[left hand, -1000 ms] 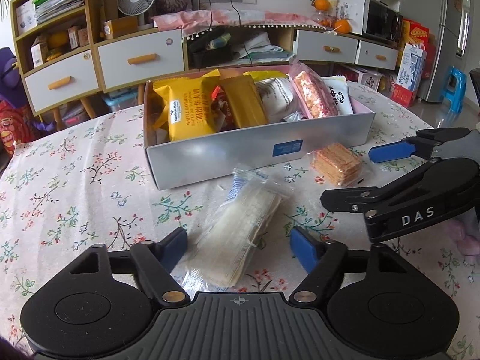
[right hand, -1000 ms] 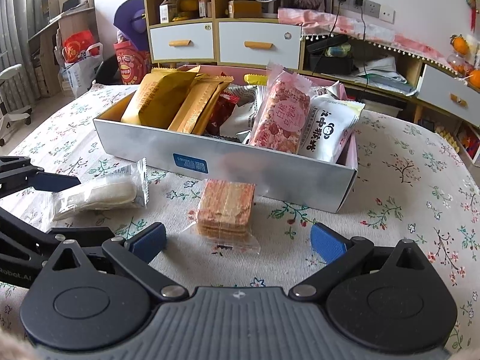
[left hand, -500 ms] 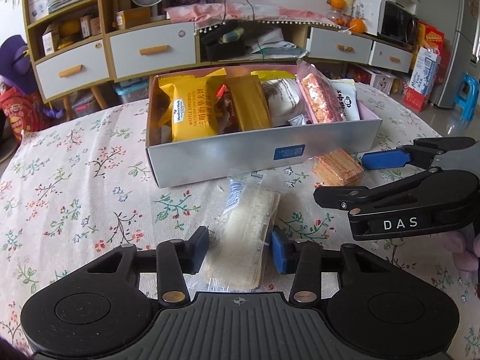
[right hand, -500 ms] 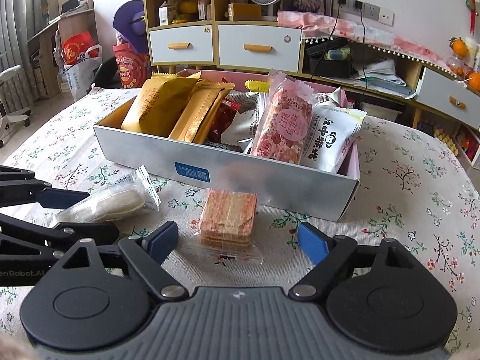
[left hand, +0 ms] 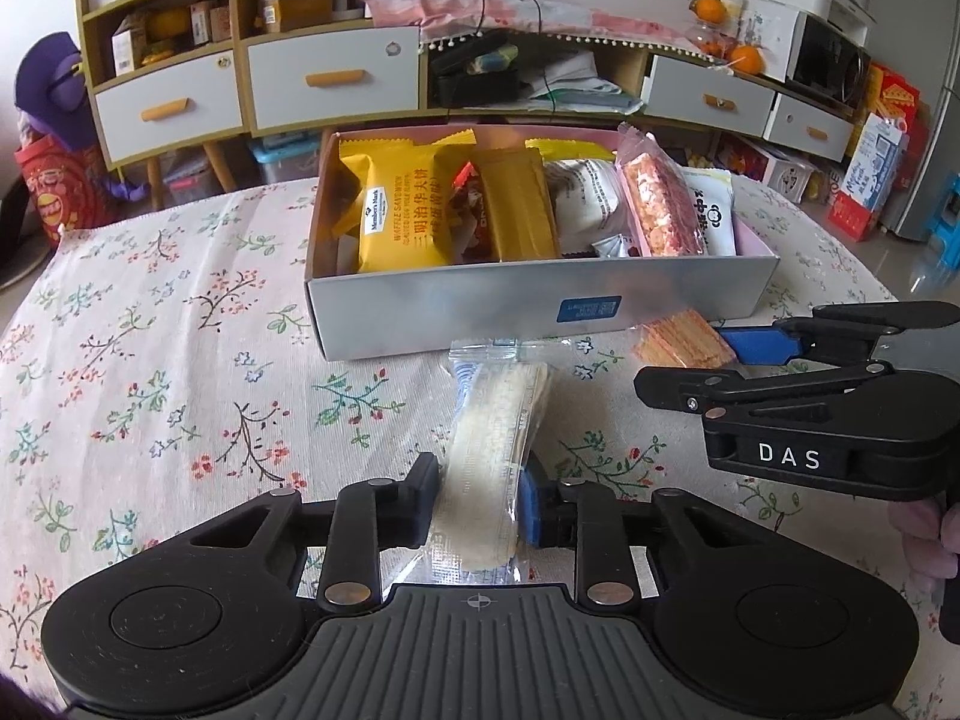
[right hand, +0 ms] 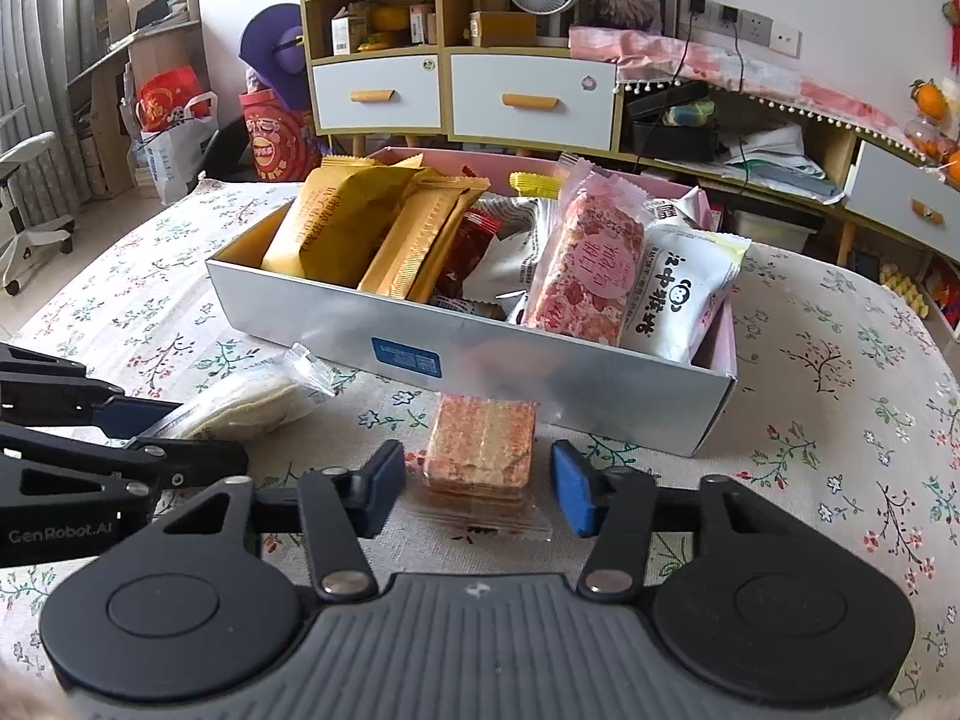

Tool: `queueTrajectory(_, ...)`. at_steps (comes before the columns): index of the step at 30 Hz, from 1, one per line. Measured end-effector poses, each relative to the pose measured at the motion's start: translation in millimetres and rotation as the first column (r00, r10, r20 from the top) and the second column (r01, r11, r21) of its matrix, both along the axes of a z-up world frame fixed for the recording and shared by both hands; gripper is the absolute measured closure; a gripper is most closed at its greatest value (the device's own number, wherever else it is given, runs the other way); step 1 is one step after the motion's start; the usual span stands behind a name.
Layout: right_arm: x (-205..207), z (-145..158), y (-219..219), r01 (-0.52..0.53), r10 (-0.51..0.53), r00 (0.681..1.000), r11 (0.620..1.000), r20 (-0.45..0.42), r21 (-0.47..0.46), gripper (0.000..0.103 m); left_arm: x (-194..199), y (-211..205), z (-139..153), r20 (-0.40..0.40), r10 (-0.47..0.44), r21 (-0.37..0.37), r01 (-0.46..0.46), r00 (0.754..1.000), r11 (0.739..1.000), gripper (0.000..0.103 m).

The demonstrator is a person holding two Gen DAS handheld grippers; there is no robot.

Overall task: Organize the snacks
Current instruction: 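Grasp the white bagged bar with the left tool while the right tool grasps the wafer packet, then carry the white bar and wafer packet into the box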

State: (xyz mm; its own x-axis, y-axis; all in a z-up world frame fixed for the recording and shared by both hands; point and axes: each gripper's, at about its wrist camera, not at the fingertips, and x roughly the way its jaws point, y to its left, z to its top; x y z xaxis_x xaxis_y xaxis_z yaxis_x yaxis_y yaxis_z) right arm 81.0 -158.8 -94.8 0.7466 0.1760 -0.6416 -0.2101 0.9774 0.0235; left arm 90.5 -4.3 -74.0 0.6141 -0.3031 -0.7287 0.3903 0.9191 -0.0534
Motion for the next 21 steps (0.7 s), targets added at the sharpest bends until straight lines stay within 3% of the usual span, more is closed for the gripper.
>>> queueTrajectory(5,-0.2,1.9,0.1,-0.004,0.004,1.0,1.0,-0.004,0.005,0.068,0.0,-0.7,1.2,-0.013,0.015,-0.011,-0.015,1.0,1.0,0.079)
queueTrajectory(21,-1.3,11.3,0.6,-0.014,0.017,0.999,0.997,-0.044,0.071,0.071,-0.4,3.2,8.8,-0.037,0.05,-0.045,-0.052,0.998,0.998,0.085)
